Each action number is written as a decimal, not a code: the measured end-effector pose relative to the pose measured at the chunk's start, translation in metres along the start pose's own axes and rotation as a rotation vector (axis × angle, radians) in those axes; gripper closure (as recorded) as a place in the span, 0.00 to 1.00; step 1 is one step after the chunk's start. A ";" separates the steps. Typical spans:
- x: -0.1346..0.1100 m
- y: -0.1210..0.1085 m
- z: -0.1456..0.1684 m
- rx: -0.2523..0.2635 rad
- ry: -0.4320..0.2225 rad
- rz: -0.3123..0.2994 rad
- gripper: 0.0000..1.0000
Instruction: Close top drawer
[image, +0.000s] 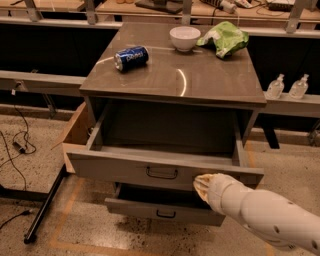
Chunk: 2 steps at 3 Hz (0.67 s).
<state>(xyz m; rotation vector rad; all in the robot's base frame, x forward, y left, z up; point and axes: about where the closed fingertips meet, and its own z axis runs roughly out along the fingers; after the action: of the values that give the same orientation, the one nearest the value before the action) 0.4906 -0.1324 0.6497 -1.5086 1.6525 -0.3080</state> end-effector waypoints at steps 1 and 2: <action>-0.011 -0.010 0.043 -0.019 -0.019 -0.043 1.00; -0.026 -0.019 0.081 -0.040 -0.037 -0.098 1.00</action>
Offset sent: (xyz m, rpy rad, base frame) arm 0.1115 0.0815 -0.0426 -0.0903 -0.0086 0.1768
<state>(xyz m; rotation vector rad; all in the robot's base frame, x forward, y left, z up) 0.5595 -0.0846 0.6244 -1.6193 1.5677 -0.2996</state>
